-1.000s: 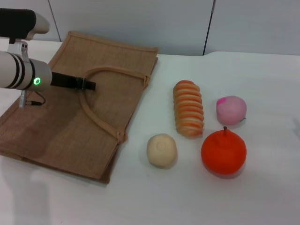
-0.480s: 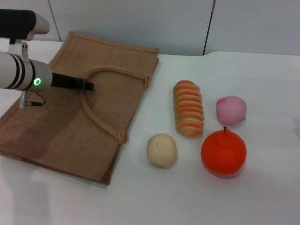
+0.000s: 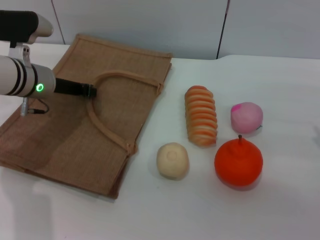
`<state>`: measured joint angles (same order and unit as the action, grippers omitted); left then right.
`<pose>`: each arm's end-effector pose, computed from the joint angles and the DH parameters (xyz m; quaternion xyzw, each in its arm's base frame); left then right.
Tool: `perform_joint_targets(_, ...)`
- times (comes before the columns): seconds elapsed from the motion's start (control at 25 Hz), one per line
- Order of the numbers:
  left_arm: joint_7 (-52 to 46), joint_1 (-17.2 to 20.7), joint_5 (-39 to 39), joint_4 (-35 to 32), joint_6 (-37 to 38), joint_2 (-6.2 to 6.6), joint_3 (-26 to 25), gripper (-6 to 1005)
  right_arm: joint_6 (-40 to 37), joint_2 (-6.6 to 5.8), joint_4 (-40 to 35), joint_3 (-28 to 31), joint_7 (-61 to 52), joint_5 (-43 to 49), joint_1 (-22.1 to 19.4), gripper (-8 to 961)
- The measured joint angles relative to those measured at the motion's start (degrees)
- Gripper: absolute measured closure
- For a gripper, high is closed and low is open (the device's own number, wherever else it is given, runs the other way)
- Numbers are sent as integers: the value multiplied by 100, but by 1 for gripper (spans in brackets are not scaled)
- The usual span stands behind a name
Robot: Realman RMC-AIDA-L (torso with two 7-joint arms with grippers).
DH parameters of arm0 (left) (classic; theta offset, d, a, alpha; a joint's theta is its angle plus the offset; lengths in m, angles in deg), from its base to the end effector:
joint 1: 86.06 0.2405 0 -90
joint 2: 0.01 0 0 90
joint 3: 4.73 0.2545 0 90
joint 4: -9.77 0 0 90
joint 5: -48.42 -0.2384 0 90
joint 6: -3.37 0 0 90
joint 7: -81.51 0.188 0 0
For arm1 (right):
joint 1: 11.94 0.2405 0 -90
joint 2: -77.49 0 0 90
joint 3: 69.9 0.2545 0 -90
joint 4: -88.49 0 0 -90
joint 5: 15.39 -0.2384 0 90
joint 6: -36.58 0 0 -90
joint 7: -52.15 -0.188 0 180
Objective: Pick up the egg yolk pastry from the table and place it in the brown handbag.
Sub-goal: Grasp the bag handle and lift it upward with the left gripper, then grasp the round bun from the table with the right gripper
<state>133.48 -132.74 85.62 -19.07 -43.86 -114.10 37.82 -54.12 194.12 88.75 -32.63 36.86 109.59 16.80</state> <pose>-0.3100 0.4974 -0.0134 -0.8035 -0.4820 -0.0342 0.3475 0.2961 0.3774 0.0268 -0.6870 0.0822 0.4171 0.5892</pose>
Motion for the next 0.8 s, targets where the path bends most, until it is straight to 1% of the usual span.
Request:
perform_joint_targets(0.2, 87, 37, 73, -46, 41, -55, -38, 841, 0, 0, 0, 0, 0, 0, -3, 74)
perform_joint_targets(0.36, 509, 70, 560, -51, 12, -68, -45, 848, 0, 0, 0, -7, -1, 0, -8, 73)
perform_joint_targets(0.48, 1055, 191, 1310, -52, -41, -73, -46, 854, 0, 0, -7, -10, -119, 21, -8, 73)
perform_joint_targets(0.6, 1694, 382, 2219, -52, -308, -67, -51, 867, 0, -8, -43, -36, -291, 44, 7, 74)
perform_joint_targets(0.8, 2719, 790, 3850, -14, -1057, 32, -59, 876, 0, -33, -61, -285, -359, 51, 23, 76)
